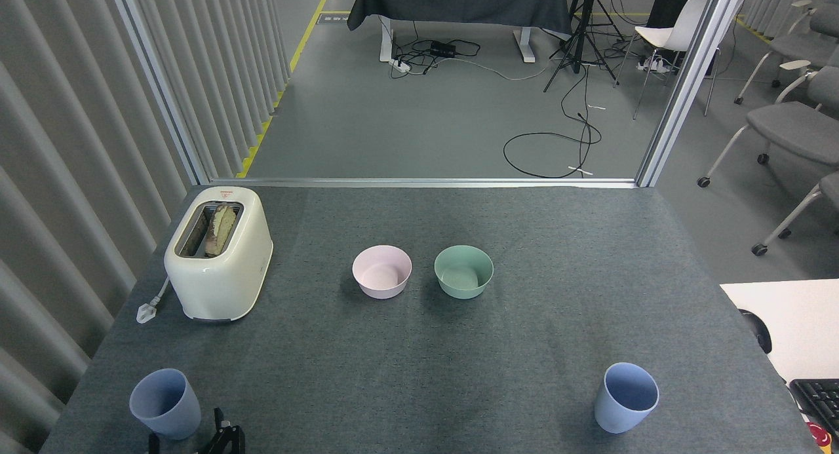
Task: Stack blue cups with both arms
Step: 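Reach the left gripper to the blue cup nearest it and grasp it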
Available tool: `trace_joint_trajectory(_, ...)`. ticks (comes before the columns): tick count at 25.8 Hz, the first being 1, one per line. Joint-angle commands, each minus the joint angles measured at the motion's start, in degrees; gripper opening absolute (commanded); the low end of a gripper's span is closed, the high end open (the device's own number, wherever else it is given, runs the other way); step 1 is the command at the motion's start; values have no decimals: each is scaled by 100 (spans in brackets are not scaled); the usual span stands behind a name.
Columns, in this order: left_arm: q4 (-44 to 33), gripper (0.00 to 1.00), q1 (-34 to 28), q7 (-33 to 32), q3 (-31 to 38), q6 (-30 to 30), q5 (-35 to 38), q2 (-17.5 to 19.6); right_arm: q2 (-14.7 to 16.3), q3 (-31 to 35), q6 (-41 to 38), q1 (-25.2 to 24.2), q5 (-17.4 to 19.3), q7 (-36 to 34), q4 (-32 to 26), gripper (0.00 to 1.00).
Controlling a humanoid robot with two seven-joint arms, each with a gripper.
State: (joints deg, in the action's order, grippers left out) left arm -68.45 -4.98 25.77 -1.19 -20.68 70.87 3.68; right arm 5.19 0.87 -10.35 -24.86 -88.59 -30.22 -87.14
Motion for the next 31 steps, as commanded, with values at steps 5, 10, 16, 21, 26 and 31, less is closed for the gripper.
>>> trace_joint_trajectory(5,78,100,112,-2,57,-77,-38,45,0,1,-2,-2,0,-1,5,100)
trace_joint_trajectory(10,209,100,270,-2,145,-77,-38,63,0,1,-2,-2,0,-1,5,100)
trace_joint_trajectory(16,491,100,490,-2,259,-68,-38,80,0,1,-2,-2,0,-1,5,100)
trace_joint_trajectory(21,517,100,533,-2,286,-16,-38,142,0,-7,-2,-2,0,-1,5,100)
trace_joint_trajectory(26,456,74,507,-2,268,151,-21,150,0,-8,-2,-2,0,-1,5,100)
trace_joint_trajectory(31,262,73,507,-2,198,398,6,133,0,-8,-2,-2,0,-1,5,100)
